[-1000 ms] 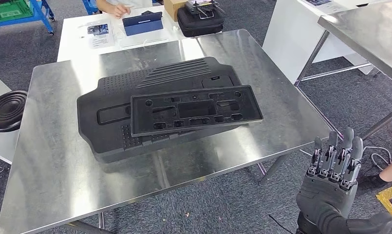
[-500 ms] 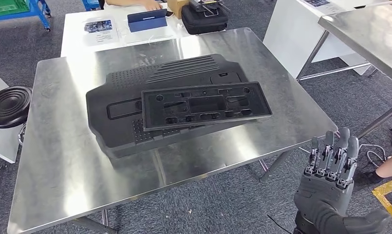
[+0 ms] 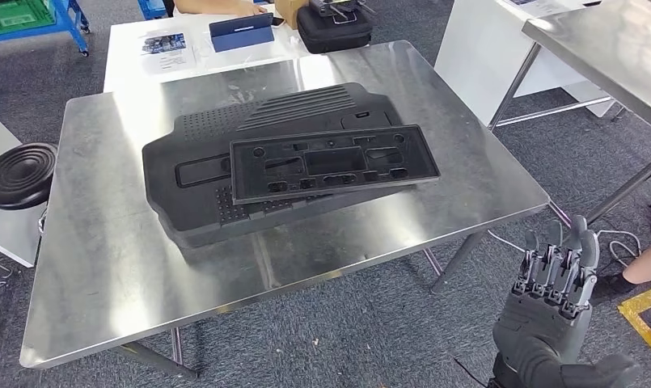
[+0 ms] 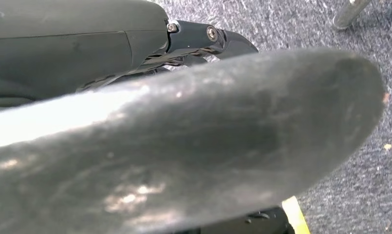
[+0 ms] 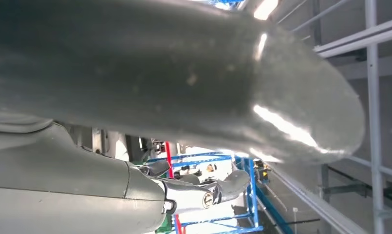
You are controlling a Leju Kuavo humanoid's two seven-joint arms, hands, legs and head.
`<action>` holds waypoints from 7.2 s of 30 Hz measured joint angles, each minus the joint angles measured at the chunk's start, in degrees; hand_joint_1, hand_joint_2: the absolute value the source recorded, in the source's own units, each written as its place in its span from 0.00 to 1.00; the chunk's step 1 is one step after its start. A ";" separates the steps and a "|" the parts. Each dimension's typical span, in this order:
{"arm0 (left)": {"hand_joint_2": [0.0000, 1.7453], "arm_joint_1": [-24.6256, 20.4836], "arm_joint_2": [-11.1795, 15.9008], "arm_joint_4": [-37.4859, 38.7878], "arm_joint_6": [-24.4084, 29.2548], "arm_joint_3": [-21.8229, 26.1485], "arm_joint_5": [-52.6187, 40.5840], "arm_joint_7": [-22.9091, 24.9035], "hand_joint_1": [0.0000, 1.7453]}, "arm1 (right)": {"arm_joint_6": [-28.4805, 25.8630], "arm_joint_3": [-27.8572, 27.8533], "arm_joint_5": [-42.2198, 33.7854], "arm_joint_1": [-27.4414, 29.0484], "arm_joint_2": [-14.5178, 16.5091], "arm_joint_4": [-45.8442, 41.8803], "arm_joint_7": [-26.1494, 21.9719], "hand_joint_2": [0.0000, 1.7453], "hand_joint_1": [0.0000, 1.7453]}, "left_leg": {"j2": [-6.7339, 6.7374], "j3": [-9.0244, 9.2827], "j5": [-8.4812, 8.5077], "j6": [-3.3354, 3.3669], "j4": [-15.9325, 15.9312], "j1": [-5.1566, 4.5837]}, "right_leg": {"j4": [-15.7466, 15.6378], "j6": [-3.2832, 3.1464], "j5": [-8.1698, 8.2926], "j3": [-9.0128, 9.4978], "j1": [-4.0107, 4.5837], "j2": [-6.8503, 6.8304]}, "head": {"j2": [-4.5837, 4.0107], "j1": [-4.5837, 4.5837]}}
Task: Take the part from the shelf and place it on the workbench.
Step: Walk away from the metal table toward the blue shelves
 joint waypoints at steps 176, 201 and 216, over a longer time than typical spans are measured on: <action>0.00 -0.78 -0.42 0.00 -0.86 3.98 -6.51 0.38 0.00 | -8.50 -18.71 23.77 -13.60 1.14 85.10 9.84 0.00 0.00 | 0.33 0.73 1.68 1.94 -2.18 -0.05 | 7.24 2.27 -3.51 -3.17 0.04 -0.04 | 0.00 0.17; 0.00 -1.27 -0.41 0.00 -0.84 4.21 -9.25 1.20 0.00 | -10.12 -20.17 30.15 -21.61 0.91 111.95 31.05 0.00 0.00 | 0.24 3.15 -0.79 2.30 -1.92 0.01 | 10.29 0.97 -3.30 -7.50 0.06 0.10 | 0.00 0.01; 0.00 -0.98 -0.68 0.00 -0.28 5.64 -8.31 0.82 0.00 | -12.81 -19.10 34.01 -22.06 1.09 112.71 28.30 0.00 0.00 | 0.27 -2.24 -3.20 -0.80 4.56 0.00 | -1.30 -0.93 0.54 0.56 0.19 -0.09 | 0.00 -0.29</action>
